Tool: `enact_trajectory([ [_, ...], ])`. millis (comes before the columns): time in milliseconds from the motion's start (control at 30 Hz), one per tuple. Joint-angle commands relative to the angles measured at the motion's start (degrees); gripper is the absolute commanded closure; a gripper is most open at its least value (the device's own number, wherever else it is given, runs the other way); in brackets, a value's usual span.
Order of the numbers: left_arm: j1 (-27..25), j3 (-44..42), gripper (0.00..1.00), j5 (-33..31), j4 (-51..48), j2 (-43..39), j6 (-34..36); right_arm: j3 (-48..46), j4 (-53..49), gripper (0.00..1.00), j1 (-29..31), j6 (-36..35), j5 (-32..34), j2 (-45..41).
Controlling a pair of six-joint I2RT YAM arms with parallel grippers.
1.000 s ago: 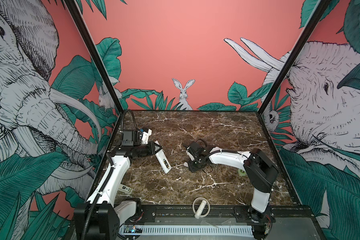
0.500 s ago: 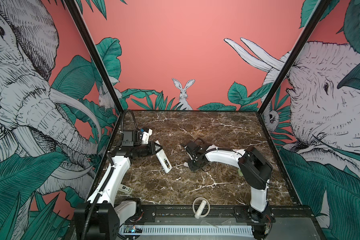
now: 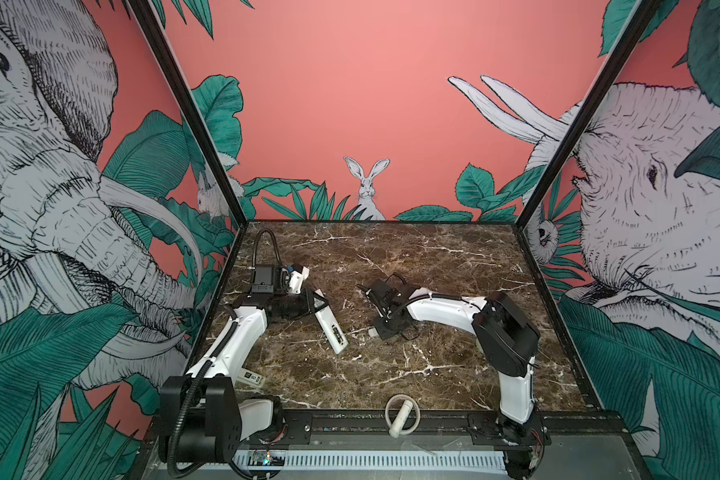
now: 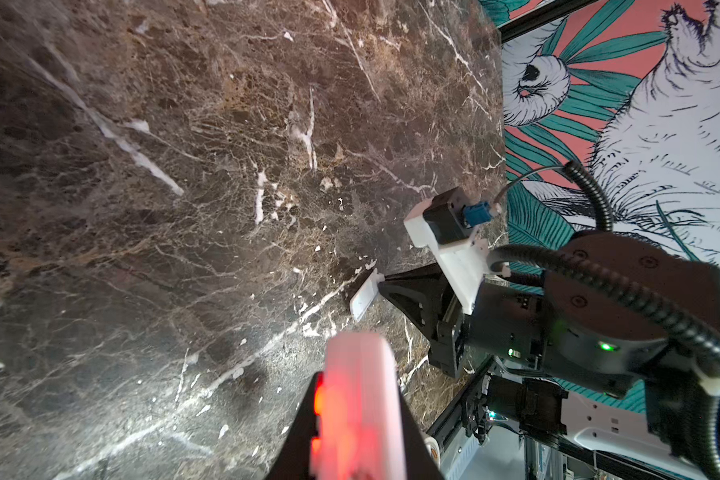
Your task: Load the batteries into the remote control
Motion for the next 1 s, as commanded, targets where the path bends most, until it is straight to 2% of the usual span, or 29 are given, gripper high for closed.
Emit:
enact_trajectory([
  [0,-1.47,-0.14,1.0,1.01,1.28,0.99,-1.02,0.6,-2.18,0.94,-0.29,-1.16,1.83,-0.79],
  [200,-9.14,-1.13,1.0,-2.01,6.56,4.7,-5.09,-1.45,-1.5,0.97,-0.54,-2.22,2.77,-3.58],
  [333,-12.95,-1.5,1.0,-1.51,11.56,8.73,-8.3,-5.19,-0.77,0.98,-0.56,-2.95,4.18,-7.26],
  [600,-14.46,1.67,1.0,1.11,12.72,18.02,-7.18,-12.83,-0.32,0.98,-0.71,-3.24,7.82,-16.34],
  [733,-14.76,3.07,1.0,2.01,13.2,22.05,-7.39,-17.35,3.26,0.98,-0.48,-4.61,6.96,-21.6],
  [833,-14.73,4.23,0.99,-1.04,10.78,24.11,-6.78,-20.62,6.68,0.98,0.19,-5.92,5.9,-26.4],
  [967,-14.73,5.01,0.7,-4.07,8.39,25.58,-6.13,-23.23,9.58,0.98,1.78,-7.27,5.47,-30.42],
])
